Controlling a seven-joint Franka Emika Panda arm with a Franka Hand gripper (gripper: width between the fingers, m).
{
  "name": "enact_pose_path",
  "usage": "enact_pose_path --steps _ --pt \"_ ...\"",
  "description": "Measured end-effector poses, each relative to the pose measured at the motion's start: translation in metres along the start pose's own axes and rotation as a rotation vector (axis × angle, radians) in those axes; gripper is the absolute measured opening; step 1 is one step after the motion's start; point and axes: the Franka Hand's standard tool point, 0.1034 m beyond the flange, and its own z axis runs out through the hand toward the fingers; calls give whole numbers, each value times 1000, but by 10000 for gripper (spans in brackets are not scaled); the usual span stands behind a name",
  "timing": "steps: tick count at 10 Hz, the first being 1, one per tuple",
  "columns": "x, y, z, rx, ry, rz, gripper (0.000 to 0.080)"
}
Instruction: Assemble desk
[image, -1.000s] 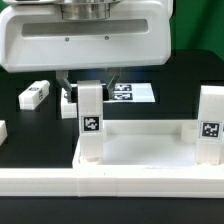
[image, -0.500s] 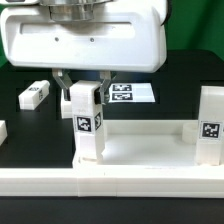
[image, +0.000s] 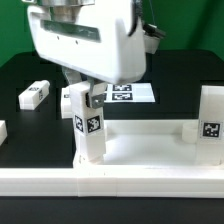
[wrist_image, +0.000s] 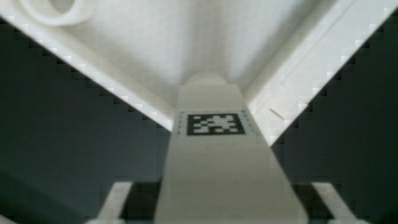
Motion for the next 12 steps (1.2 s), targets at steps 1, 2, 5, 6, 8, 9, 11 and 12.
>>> enact_pose_path --steps 1,2,5,6,8,9,11,12 --pt "0 0 0 -2 -2 75 289" --pt "0 -1 0 -4 -4 118 289" --pt "0 0 0 -5 -5 -5 458" --pt "-1 0 1 -5 -6 -84 607" --pt "-2 -1 1 -6 -6 -321 637" --pt "-3 -1 1 -6 -6 -397 646" --pt "-4 -3 1 -4 -6 -628 649" --pt "-4 -3 1 -9 -3 -738 649"
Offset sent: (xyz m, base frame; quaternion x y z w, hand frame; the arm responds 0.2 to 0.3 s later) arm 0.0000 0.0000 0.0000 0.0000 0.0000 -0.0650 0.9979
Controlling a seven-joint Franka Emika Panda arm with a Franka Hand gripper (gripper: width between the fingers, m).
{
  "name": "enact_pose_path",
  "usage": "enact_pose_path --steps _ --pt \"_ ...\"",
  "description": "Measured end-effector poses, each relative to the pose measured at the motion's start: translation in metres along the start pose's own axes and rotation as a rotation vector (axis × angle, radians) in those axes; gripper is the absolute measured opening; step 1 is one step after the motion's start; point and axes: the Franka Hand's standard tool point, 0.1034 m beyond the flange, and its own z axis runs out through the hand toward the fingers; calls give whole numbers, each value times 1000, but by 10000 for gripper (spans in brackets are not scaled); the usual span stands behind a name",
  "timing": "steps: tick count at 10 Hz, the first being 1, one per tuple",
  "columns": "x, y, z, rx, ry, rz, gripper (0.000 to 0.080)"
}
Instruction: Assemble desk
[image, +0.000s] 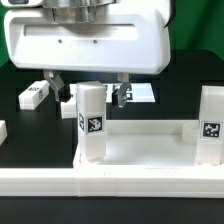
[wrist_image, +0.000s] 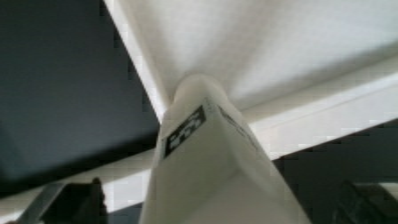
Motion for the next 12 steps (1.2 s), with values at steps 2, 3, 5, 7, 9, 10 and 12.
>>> enact_pose_path --steps 2,3,5,7,9,10,12 --pt "1 -1 0 -12 6 -200 649" --pt "0 -2 1 -14 5 -287 649" --pt "0 -3 1 -27 5 -443 649" --pt "0 -1 1 -30 3 -537 649" --pt "1 1 1 -35 1 -571 636" --pt "1 1 1 -35 1 -569 451" --pt "1 1 1 -35 1 -544 287"
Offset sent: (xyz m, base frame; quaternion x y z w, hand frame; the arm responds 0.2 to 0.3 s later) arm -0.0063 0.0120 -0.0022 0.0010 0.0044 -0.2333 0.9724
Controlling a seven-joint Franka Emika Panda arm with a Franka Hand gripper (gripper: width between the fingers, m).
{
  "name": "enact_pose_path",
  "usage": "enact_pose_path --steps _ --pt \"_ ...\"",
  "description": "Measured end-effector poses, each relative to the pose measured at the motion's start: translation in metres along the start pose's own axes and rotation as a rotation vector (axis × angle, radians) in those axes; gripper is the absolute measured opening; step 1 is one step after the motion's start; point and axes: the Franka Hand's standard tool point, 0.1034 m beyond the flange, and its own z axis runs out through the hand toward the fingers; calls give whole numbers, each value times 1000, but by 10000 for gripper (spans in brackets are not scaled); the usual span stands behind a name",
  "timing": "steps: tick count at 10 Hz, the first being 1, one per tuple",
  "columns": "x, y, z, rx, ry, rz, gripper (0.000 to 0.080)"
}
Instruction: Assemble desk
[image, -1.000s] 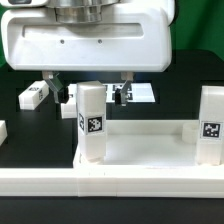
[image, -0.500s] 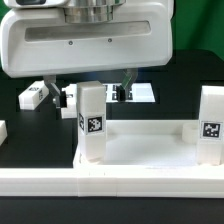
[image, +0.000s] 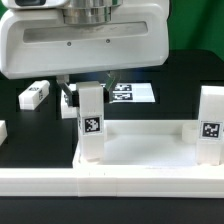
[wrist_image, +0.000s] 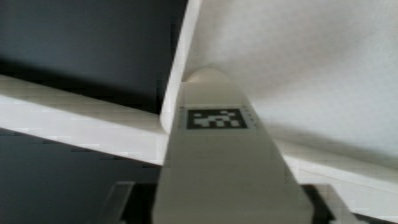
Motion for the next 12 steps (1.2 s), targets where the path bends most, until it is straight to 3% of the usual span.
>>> enact_pose_path --steps 2,5,12 --pt "0 0 0 0 0 29 288" --pt "-1 12 1 17 -11 385 288" --pt "-1 12 2 32 -16 1064 290"
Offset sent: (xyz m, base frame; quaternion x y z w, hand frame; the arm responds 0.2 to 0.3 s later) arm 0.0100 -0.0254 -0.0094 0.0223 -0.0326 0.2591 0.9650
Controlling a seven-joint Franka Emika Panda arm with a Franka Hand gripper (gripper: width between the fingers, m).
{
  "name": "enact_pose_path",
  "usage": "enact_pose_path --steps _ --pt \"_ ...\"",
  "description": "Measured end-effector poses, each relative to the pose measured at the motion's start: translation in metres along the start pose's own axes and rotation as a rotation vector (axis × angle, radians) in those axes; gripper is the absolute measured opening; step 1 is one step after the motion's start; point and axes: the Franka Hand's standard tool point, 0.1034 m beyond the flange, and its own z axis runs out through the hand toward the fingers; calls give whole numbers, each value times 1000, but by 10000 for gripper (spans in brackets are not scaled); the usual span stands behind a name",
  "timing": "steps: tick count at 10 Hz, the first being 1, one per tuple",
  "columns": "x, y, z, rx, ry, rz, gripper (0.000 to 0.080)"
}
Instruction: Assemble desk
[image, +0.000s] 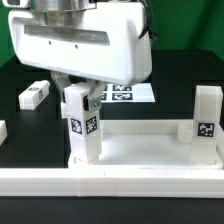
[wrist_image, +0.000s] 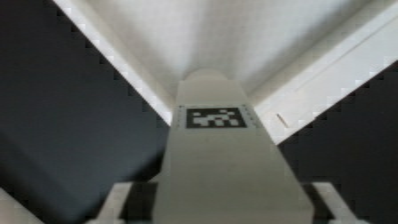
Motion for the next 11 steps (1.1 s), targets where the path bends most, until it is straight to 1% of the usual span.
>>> enact_pose_path --steps 2,4,5,6,7,8,9,11 --pt "-1 -1 0 -1 0 149 290" --pt "-3 -3 1 -1 0 219 290" --pt "-3 -3 1 0 0 219 360" --pt "-3 -3 1 0 1 177 499" --pt "-3 -4 1 -2 2 158 499" --pt "-3 -5 0 -4 6 53 614" --pt "-4 -6 -1 -13 11 -85 639" --pt "-4 -6 -1 -13 11 -304 648"
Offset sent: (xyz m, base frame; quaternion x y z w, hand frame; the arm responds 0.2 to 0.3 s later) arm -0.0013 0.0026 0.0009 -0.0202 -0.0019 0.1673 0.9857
